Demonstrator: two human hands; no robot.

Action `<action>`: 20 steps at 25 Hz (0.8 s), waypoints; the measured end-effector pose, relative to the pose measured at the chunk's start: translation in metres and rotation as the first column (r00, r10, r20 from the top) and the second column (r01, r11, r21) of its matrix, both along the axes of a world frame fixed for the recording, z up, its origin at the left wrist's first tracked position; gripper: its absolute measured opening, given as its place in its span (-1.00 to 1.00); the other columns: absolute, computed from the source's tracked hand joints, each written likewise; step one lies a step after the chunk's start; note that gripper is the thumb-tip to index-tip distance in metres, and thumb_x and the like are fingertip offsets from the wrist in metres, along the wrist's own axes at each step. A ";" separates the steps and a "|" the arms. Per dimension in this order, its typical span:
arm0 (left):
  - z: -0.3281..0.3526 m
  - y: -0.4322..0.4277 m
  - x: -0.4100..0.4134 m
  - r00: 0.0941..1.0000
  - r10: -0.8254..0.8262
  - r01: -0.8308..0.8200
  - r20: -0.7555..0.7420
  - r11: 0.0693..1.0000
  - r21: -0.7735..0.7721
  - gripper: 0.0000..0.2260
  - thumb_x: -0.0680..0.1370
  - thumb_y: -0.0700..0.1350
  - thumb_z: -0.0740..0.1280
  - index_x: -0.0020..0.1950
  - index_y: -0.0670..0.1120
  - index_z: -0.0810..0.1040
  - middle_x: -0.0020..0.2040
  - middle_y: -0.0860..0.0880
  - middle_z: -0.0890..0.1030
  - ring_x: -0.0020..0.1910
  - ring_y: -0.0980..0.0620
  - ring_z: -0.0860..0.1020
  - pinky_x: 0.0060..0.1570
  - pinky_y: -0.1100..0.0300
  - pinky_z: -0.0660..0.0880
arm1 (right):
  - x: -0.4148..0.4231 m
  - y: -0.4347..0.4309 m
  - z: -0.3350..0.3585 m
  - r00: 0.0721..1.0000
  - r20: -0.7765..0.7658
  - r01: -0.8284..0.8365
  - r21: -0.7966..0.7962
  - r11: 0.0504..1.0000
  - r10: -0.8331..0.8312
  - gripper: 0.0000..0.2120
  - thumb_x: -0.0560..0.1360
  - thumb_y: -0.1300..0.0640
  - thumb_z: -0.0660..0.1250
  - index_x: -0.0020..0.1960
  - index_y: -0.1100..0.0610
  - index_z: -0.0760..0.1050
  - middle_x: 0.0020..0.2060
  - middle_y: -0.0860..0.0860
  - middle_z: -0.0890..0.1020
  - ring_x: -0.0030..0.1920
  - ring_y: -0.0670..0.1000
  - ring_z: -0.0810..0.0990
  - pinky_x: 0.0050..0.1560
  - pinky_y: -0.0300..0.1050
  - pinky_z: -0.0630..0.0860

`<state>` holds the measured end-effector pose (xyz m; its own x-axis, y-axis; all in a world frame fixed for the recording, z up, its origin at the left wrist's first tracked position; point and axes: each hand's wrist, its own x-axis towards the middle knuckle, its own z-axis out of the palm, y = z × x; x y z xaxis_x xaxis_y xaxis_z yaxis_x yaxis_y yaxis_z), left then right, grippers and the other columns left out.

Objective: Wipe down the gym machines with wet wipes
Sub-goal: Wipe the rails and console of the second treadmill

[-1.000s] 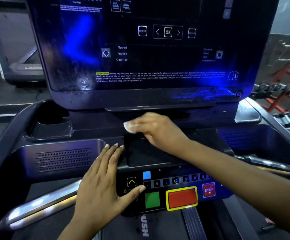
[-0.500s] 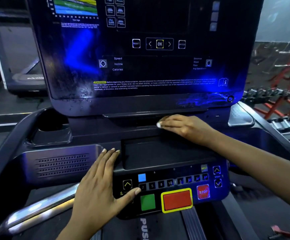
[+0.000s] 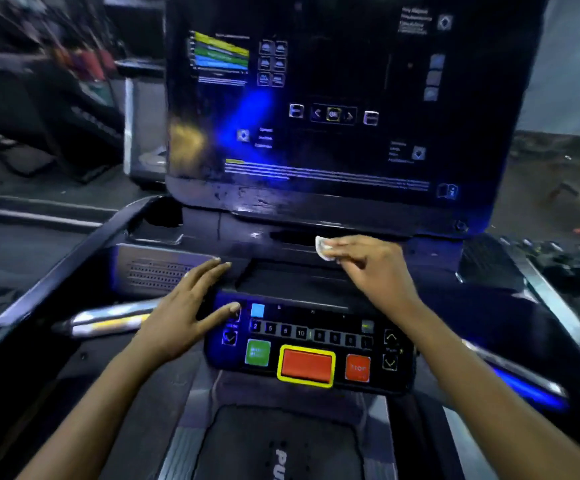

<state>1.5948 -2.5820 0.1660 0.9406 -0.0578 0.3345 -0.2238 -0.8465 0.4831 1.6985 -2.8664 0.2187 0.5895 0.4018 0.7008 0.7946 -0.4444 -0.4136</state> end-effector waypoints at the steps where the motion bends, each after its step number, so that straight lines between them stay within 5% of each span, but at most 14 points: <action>1: 0.003 -0.003 -0.011 0.997 0.069 -0.068 0.025 0.996 -0.050 -0.15 0.37 0.55 -0.01 0.47 0.03 0.28 0.43 0.11 0.30 0.39 0.18 0.29 0.38 0.25 0.21 | -0.007 0.009 0.002 0.998 -0.054 -0.041 0.064 0.997 0.044 -0.75 0.34 0.41 0.38 -0.05 0.20 0.67 -0.05 0.03 0.68 -0.01 -0.12 0.61 0.08 -0.26 0.51; 3: 0.008 -0.010 -0.044 0.978 0.194 -0.188 0.070 0.978 -0.094 -0.24 0.42 0.49 0.04 0.43 0.01 0.36 0.38 0.11 0.35 0.34 0.18 0.35 0.31 0.31 0.24 | -0.023 0.029 0.006 0.977 -0.130 -0.150 0.147 0.978 0.170 -0.74 0.35 0.44 0.38 -0.04 0.19 0.67 -0.07 -0.01 0.68 0.00 -0.16 0.60 0.08 -0.29 0.51; 6: 0.001 -0.015 -0.117 0.921 0.387 -0.386 0.046 0.922 -0.018 -0.41 0.49 0.40 0.05 0.37 0.09 0.40 0.35 0.06 0.42 0.32 0.07 0.41 0.35 0.08 0.33 | -0.056 0.065 0.004 0.885 -0.199 -0.390 0.178 0.903 0.421 -0.75 0.35 0.40 0.36 -0.04 0.17 0.67 -0.09 -0.07 0.66 -0.02 -0.20 0.60 0.05 -0.41 0.46; 9: -0.015 -0.020 -0.198 0.793 0.594 -0.594 -0.133 0.803 0.050 -0.27 0.45 0.48 -0.08 0.39 0.05 0.40 0.38 0.04 0.40 0.37 0.04 0.38 0.40 -0.09 0.27 | -0.092 0.106 -0.013 0.764 -0.217 -0.581 0.177 0.794 0.608 -0.75 0.33 0.36 0.34 -0.06 0.16 0.67 -0.11 -0.06 0.68 -0.04 -0.18 0.60 0.02 -0.40 0.48; 14: -0.053 -0.049 -0.357 0.351 0.875 -0.895 -0.333 0.418 0.154 -0.09 0.31 0.52 -0.16 0.49 0.01 0.25 0.47 0.02 0.30 0.44 0.06 0.28 0.47 0.04 0.03 | -0.190 0.186 -0.054 0.449 -0.290 -0.875 0.046 0.481 0.845 -0.76 0.31 0.38 0.38 -0.11 0.14 0.68 -0.16 -0.04 0.69 -0.10 -0.17 0.60 -0.11 -0.39 0.49; 20: -0.089 -0.133 -0.528 -0.167 0.869 -0.982 -0.465 -0.105 0.156 -0.12 0.31 0.42 -0.12 0.54 -0.02 0.15 0.52 0.01 0.21 0.49 0.07 0.20 0.46 0.07 0.04 | -0.382 0.241 -0.092 -0.004 -0.408 -0.998 -0.057 -0.030 0.913 -0.81 0.34 0.22 0.32 -0.16 0.08 0.68 -0.18 -0.09 0.69 -0.11 -0.20 0.61 -0.11 -0.41 0.49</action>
<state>1.0663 -2.7153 0.0767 -0.0713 0.9853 -0.1552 0.9105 0.1278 0.3933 1.3164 -2.6255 0.1262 -0.4480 0.8115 0.3751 0.4668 0.5702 -0.6760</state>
